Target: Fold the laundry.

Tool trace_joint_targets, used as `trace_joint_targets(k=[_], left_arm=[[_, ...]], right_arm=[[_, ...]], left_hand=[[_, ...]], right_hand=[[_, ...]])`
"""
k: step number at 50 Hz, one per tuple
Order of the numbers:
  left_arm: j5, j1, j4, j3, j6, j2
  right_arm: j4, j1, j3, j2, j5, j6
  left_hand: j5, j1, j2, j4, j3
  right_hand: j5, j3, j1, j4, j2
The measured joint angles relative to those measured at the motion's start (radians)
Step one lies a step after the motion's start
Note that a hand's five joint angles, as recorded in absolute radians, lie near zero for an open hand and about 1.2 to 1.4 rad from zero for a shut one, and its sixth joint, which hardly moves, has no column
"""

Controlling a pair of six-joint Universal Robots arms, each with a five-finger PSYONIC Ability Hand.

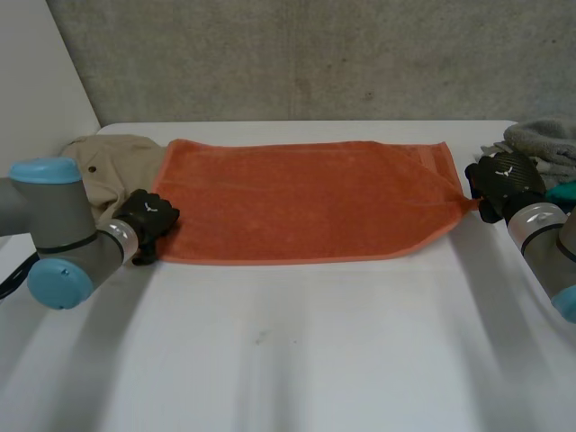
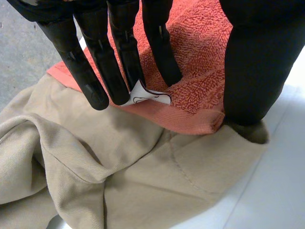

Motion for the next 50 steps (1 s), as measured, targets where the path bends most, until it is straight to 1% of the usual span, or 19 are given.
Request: trace_joint_targets(k=[2,5,6,7,21,22,25,27,28,29,32,35,38,39,40,41,44,47,50], left_arm=[[-0.001,0.001,0.0,0.008,0.008,-0.006],[-0.002,0.001,0.001,0.018,0.013,-0.009],[-0.002,0.001,0.002,0.019,0.012,-0.008],[-0.002,0.0,0.003,0.02,0.01,-0.002],[0.0,-0.014,0.03,-0.08,-0.101,0.16],[0.002,-0.005,0.014,-0.122,-0.112,0.209],[0.007,0.009,-0.018,-0.176,-0.11,0.275],[0.014,0.023,-0.063,-0.231,-0.096,0.346],[0.014,0.023,-0.063,-0.231,-0.096,0.346],[0.021,0.037,-0.123,-0.29,-0.069,0.423],[0.03,0.052,-0.211,-0.358,-0.021,0.511],[0.039,0.069,-0.328,-0.433,0.056,0.6],[0.046,0.083,-0.409,-0.478,0.118,0.647],[0.054,0.096,-0.465,-0.505,0.167,0.673],[0.054,0.096,-0.465,-0.505,0.167,0.673],[0.063,0.11,-0.51,-0.523,0.211,0.691],[0.073,0.117,-0.529,-0.519,0.235,0.695],[0.08,0.112,-0.518,-0.491,0.226,0.681],[0.081,0.09,-0.465,-0.418,0.168,0.629]], right_arm=[[0.0,0.0,0.0,-0.001,0.0,0.0],[0.001,0.0,0.0,-0.002,0.001,0.0],[0.001,0.0,0.0,-0.003,0.001,0.0],[0.002,0.0,0.001,-0.005,0.002,0.0],[0.052,-0.004,0.003,-0.032,0.002,-0.003],[0.115,-0.012,0.006,-0.06,-0.002,-0.023],[0.188,-0.028,0.01,-0.098,-0.011,-0.056],[0.282,-0.052,0.015,-0.146,-0.029,-0.109],[0.282,-0.052,0.015,-0.146,-0.029,-0.109],[0.398,-0.083,0.025,-0.198,-0.055,-0.185],[0.553,-0.124,0.042,-0.25,-0.088,-0.295],[0.757,-0.18,0.071,-0.296,-0.122,-0.47],[0.877,-0.218,0.089,-0.315,-0.143,-0.597],[0.91,-0.23,0.094,-0.318,-0.148,-0.637],[0.91,-0.23,0.094,-0.318,-0.148,-0.637],[0.955,-0.253,0.098,-0.316,-0.157,-0.704],[0.948,-0.259,0.086,-0.294,-0.157,-0.714],[0.915,-0.251,0.067,-0.27,-0.155,-0.687],[0.824,-0.216,0.02,-0.217,-0.148,-0.595]], left_hand=[[0.0,0.0,0.0,0.0,0.0],[0.244,0.254,0.273,0.264,0.26],[0.244,0.254,0.273,0.264,0.26],[0.389,0.375,0.403,0.403,0.396],[0.413,0.379,0.437,0.442,0.433],[0.413,0.379,0.437,0.442,0.433],[0.413,0.379,0.439,0.442,0.433],[0.424,0.379,0.439,0.442,0.433],[0.424,0.379,0.439,0.442,0.433],[0.424,0.379,0.439,0.442,0.433],[0.426,0.379,0.439,0.442,0.433],[0.426,0.379,0.439,0.442,0.433],[0.426,0.379,0.439,0.443,0.433],[0.426,0.379,0.439,0.443,0.433],[0.426,0.379,0.439,0.443,0.433],[0.426,0.379,0.439,0.443,0.433],[0.426,0.379,0.439,0.443,0.433],[0.426,0.379,0.439,0.443,0.433],[0.426,0.379,0.44,0.443,0.434]], right_hand=[[0.0,0.0,0.0,0.0,0.0],[0.0,0.0,0.0,0.0,0.0],[0.0,0.0,0.0,0.0,0.0],[0.0,0.0,0.0,0.0,0.0],[0.0,0.0,0.0,0.0,0.0],[0.0,0.0,0.0,0.0,0.0],[0.0,0.0,0.0,0.0,0.0],[0.0,0.0,0.0,0.0,0.0],[0.0,0.0,0.0,0.0,0.0],[0.0,0.0,0.0,0.0,0.0],[0.0,0.0,0.0,0.0,0.0],[0.0,0.0,0.0,0.0,0.0],[0.0,0.0,0.0,0.0,0.0],[0.0,0.0,0.0,0.0,0.0],[0.0,0.0,0.0,0.0,0.0],[0.0,0.0,0.0,0.0,0.0],[0.0,0.0,0.0,0.0,0.0],[0.0,0.0,0.0,0.0,0.0],[0.0,0.0,0.0,0.0,0.0]])
